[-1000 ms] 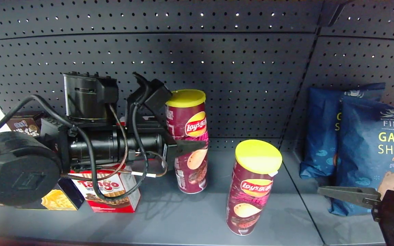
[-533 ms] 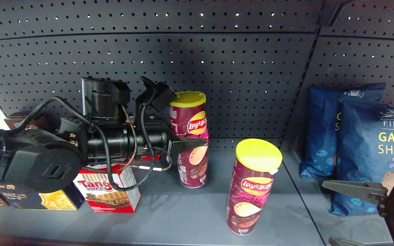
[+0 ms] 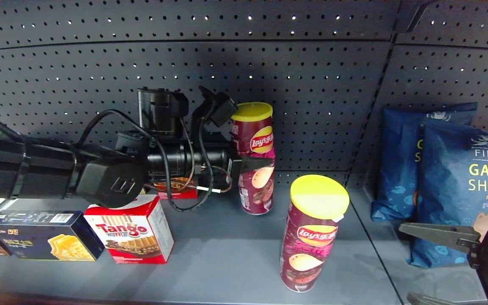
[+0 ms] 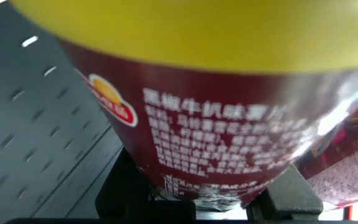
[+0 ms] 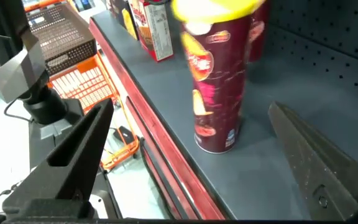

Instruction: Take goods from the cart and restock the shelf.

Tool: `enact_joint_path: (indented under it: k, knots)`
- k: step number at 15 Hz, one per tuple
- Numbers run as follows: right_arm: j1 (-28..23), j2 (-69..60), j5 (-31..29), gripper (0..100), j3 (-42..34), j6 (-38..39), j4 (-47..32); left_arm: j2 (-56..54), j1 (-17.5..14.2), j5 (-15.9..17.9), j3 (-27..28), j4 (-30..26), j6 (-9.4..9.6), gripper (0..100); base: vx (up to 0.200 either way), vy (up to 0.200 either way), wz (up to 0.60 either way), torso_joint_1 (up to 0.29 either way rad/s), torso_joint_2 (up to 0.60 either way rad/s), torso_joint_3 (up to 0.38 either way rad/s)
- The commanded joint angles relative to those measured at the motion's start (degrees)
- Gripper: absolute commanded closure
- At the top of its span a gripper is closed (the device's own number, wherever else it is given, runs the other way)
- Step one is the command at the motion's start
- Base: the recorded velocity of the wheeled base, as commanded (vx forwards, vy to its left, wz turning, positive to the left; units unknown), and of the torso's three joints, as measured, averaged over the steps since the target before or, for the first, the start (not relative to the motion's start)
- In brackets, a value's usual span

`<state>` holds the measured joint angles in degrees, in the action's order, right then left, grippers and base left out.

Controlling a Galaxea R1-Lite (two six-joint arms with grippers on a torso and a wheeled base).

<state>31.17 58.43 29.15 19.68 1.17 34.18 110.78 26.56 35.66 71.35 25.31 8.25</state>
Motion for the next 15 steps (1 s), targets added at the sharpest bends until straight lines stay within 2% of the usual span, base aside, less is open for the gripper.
enact_joint_path:
  k: [1, 4, 6, 7, 8, 9, 15]
  knots:
    - [0.0, 0.2, 0.0, 0, 0.0, 0.1, 0.1, 4.0, 0.0, 0.6, 3.4, -0.2, 0.10, 100, 0.000, 0.000, 0.00, 0.000, 0.00, 0.000]
    - [0.0, 0.2, 0.1, 0, 0.2, 0.1, 0.1, 6.6, 0.0, 0.7, 5.5, -0.2, 0.18, 100, 0.000, 0.000, 0.00, 0.000, 0.00, 0.000]
    - [0.0, 0.2, 0.2, 0, 0.1, 0.1, 0.1, 8.1, -0.1, 1.3, 5.8, -0.2, 2.38, 100, 0.000, 0.000, 0.00, 0.000, 0.00, 0.000]
    - [0.0, 0.2, 0.2, 0, 0.1, 0.1, 0.1, 9.2, -0.2, 3.2, 6.3, 0.1, 4.23, 100, 0.000, 0.000, 0.00, 0.000, 0.00, 0.000]
    - [0.0, 0.2, 0.2, 0, 0.2, 0.1, 0.1, 9.3, -0.3, 4.1, 6.3, 0.1, 4.49, 100, 0.000, 0.000, 0.00, 0.000, 0.00, 0.000]
    - [0.0, 0.2, 0.2, 0, 0.2, 0.1, 0.1, 10.1, -0.6, 6.5, 7.1, 0.1, 5.02, 100, 0.000, 0.000, 0.00, 0.000, 0.00, 0.000]
    - [0.0, 0.2, 0.5, 0, -0.4, 0.1, 0.1, 12.6, -2.4, 7.6, 11.7, -0.3, 5.63, 100, 0.000, 0.000, 0.00, 0.000, 0.00, 0.000]
